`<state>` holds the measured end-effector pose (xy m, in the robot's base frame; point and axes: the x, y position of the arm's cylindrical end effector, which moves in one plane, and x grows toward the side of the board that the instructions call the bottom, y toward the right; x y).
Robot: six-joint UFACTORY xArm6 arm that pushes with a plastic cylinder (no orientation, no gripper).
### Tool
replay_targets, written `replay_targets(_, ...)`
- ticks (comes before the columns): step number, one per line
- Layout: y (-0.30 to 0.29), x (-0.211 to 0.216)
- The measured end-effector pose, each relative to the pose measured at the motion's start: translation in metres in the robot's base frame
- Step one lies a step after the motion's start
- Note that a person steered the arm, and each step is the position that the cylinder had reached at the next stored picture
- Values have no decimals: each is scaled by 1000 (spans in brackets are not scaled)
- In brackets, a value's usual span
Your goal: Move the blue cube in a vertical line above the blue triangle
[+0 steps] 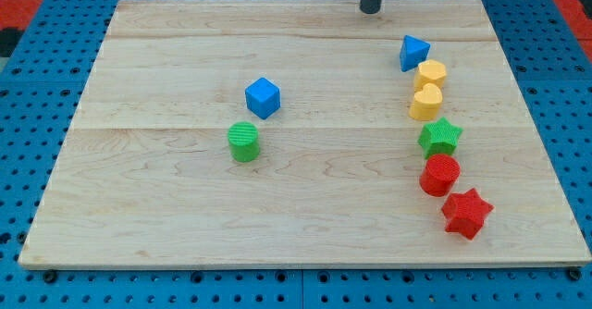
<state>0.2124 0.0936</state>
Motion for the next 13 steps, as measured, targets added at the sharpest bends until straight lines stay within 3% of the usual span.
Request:
replay_targets(2, -6, 65)
replay_targets(4, -51, 208)
replay_targets(5, -99, 250)
replay_targets(7, -126, 164)
replay_targets(9, -187, 203)
replay_targets(13, -205, 94)
